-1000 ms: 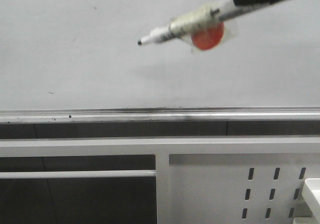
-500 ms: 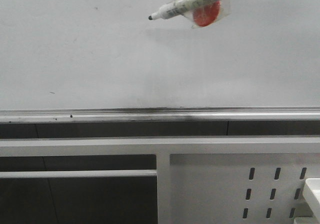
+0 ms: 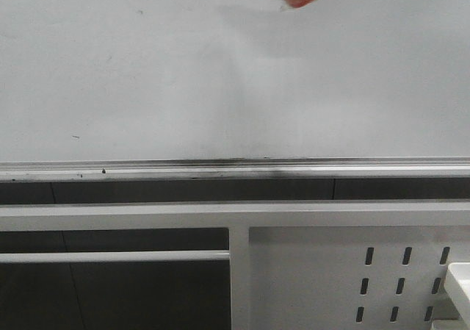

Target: Write number 1 on whiteboard

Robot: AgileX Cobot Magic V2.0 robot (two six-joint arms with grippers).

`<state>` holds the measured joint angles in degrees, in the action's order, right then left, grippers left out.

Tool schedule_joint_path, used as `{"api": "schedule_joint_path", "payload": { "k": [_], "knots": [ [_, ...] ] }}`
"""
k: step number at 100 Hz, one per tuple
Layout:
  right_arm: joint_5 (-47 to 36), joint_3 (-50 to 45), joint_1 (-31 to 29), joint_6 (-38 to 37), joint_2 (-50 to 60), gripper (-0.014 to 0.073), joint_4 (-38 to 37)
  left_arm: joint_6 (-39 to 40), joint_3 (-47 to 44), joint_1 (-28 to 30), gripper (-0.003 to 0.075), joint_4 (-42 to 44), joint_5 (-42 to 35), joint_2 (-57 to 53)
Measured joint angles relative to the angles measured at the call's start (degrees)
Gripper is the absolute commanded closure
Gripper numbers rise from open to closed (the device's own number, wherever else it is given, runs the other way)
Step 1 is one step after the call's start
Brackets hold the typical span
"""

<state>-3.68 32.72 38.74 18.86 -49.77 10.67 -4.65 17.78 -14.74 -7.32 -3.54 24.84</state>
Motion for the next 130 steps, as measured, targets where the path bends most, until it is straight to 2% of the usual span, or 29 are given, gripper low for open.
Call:
{"api": "schedule_joint_path", "payload": {
  "k": [30,52,76,97,111,120,130],
  "knots": [
    [-0.4,0.1,-3.1,-0.1,-1.5,0.0663,0.0,0.0,0.0,0.0,0.074,0.0,-0.4,0.0],
    [2.5,0.3,-3.2,-0.1,-9.3,0.0663,0.2,0.0,0.0,0.0,0.074,0.0,-0.6,0.0],
    [2.1,0.3,-3.2,-0.1,-14.8,0.0663,0.7,0.0,0.0,0.0,0.074,0.3,-0.7,0.0],
    [2.2,0.3,2.5,-1.0,-11.0,0.0663,3.8,0.0,0.0,-0.2,0.0739,0.3,0.6,0.0],
    [6.1,1.7,6.8,-1.1,-8.3,0.0663,1.1,0.0,0.0,-4.3,0.0739,0.5,1.8,0.0],
    [11.9,4.3,7.3,-1.1,-8.2,0.0663,-0.1,0.0,0.0,-9.4,0.0739,2.5,2.0,0.3],
    [17.0,7.4,7.4,-1.1,-8.8,0.0663,-1.3,0.0,0.0,-16.6,0.0724,8.6,1.9,1.7]
  ]
}}
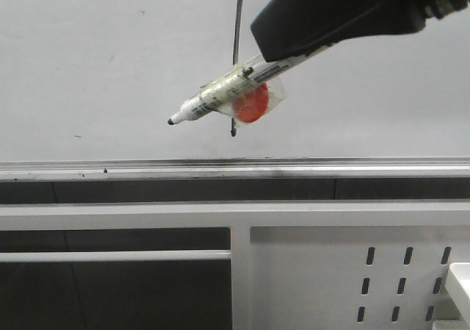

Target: Write number 1 on whiteboard

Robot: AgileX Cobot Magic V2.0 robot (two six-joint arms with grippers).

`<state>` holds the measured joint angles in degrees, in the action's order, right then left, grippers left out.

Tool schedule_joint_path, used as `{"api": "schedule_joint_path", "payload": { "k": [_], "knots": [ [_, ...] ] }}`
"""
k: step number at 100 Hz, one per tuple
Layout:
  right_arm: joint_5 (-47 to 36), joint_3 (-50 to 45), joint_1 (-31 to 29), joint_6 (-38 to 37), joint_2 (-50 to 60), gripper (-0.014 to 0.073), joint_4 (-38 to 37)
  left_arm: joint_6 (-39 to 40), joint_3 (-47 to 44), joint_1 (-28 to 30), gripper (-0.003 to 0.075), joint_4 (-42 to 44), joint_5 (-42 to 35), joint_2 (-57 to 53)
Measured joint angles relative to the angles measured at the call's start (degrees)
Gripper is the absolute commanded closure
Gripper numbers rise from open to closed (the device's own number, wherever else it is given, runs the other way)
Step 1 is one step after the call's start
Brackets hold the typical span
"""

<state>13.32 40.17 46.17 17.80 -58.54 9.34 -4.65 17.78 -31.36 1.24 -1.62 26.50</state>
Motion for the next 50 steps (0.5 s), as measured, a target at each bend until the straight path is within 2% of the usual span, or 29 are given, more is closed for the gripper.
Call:
{"api": "schedule_joint_path", "payload": {
  "k": [17,23,33,50],
  "knots": [
    [7.0,5.3,0.1,0.3,-1.3,0.0663,-1.8,0.0,0.0,-13.7,0.0553,18.9,-0.7,5.2],
    [9.2,6.9,0.4,0.5,-1.7,0.0663,-2.0,0.0,0.0,-17.1,0.0511,22.9,-1.0,8.3],
    [12.4,9.6,1.6,0.6,-2.4,0.0663,-2.1,0.0,0.2,-20.4,0.0503,25.8,-1.7,14.0],
    [15.4,12.0,4.0,0.9,-3.5,0.0663,-2.1,0.0,2.9,-20.6,0.0503,28.4,-5.8,24.2]
  ]
}}
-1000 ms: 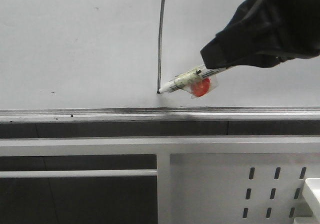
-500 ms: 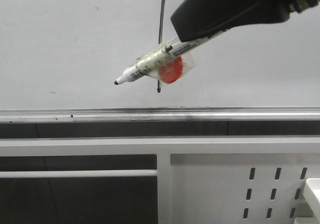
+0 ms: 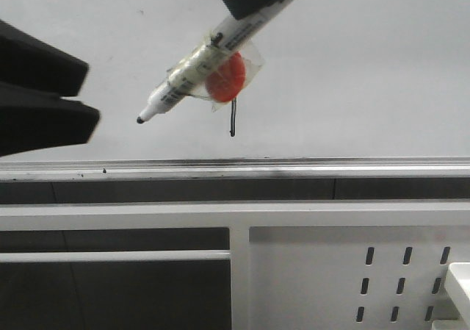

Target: Write number 1 on whiteboard

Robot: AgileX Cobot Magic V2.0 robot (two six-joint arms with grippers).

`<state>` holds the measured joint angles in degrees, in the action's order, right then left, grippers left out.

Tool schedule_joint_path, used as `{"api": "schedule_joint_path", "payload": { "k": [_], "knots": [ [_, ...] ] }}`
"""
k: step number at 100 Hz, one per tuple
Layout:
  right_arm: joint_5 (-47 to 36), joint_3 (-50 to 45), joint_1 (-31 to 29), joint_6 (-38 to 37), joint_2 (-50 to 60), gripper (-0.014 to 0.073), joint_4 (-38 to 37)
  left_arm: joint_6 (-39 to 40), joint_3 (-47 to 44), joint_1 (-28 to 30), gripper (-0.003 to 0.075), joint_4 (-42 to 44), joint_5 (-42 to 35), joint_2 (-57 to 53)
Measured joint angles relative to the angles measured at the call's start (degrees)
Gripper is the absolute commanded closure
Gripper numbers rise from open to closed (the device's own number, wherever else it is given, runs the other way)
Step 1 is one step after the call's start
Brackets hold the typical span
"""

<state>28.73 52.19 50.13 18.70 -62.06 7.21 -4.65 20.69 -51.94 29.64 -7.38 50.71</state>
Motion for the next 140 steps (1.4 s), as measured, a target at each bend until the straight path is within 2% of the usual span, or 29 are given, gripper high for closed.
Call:
{"api": "schedule_joint_path", "payload": {
  "k": [26,61,71,82,108,113,120,127,134,140],
  "knots": [
    [2.9,1.3,0.2,0.1,-0.3,0.0663,0.2,0.0,5.4,0.6,0.0503,1.2,-5.5,11.2],
    [3.8,1.3,0.2,0.1,-0.4,0.0663,0.3,0.0,6.9,0.7,0.0506,1.4,-7.3,14.6],
    [3.8,1.3,0.2,0.1,-0.4,0.0663,0.3,0.0,6.9,0.7,0.0561,1.4,-7.2,14.6],
    [3.9,1.3,0.2,0.1,-0.4,0.0663,0.3,-0.1,7.0,0.7,0.0741,1.4,-6.7,14.6],
    [4.1,1.3,0.2,0.1,-0.5,0.0659,0.9,-0.3,7.1,0.7,0.074,2.0,-5.6,14.6],
    [4.0,1.3,0.2,0.1,-0.5,0.0626,0.9,-0.3,7.1,0.7,0.074,2.0,-5.6,14.6],
    [3.7,1.3,0.2,0.1,-0.5,0.0503,1.0,-0.4,7.1,0.7,0.074,1.2,-5.6,14.6],
    [3.0,1.5,0.2,0.1,-0.5,0.0295,1.0,-0.4,7.1,0.7,0.074,-0.9,-5.5,14.6],
    [3.0,2.3,0.2,0.1,-0.5,0.0132,0.9,-0.4,7.1,0.7,0.074,-3.8,-4.8,14.6],
    [3.0,3.5,0.2,0.1,-0.5,0.0091,0.4,-0.4,6.9,0.7,0.074,-6.5,-5.2,14.6]
  ]
}}
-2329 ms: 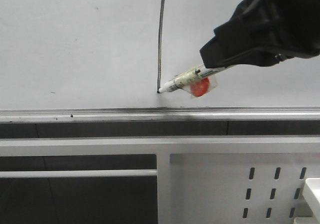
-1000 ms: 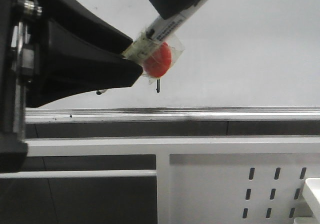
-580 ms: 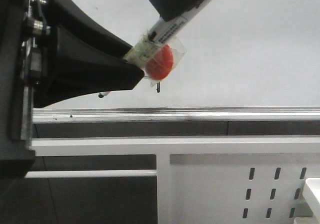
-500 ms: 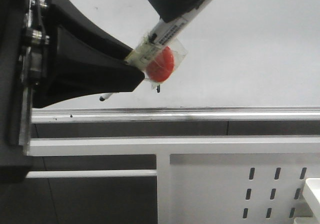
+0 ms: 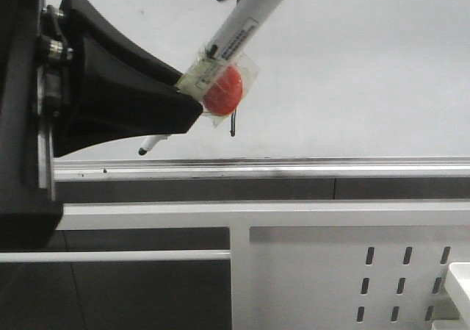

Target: Write number 1 on whiteboard

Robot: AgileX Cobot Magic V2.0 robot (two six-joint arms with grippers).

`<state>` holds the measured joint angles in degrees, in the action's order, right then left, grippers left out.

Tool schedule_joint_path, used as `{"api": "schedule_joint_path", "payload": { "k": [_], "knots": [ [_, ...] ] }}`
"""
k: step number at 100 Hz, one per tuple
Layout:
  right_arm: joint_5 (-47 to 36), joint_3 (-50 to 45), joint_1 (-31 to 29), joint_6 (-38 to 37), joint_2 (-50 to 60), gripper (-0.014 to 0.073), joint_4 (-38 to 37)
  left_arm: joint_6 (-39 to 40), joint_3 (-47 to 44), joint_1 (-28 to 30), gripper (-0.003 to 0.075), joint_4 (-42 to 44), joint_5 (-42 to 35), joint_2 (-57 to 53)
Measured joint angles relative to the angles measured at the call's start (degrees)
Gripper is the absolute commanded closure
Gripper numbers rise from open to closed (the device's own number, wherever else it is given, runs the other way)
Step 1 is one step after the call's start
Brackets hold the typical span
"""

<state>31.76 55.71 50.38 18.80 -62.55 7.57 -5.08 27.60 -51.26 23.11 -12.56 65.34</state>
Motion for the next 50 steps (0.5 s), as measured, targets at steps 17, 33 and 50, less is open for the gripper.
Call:
{"api": "schedule_joint_path", "payload": {
  "k": [17,33,50],
  "knots": [
    [-0.1,2.9,0.0,0.0,2.5,0.0206,-2.4,0.2,-3.8,0.0,0.074,-10.8,-8.1,0.0],
    [2.2,3.3,0.0,0.0,7.1,0.0596,-3.6,0.2,-11.1,0.0,0.074,-25.3,-23.0,0.0],
    [6.5,3.3,0.0,0.0,10.2,0.0662,-4.0,-0.4,-15.9,0.0,0.074,-40.8,-34.1,0.6]
  ]
}}
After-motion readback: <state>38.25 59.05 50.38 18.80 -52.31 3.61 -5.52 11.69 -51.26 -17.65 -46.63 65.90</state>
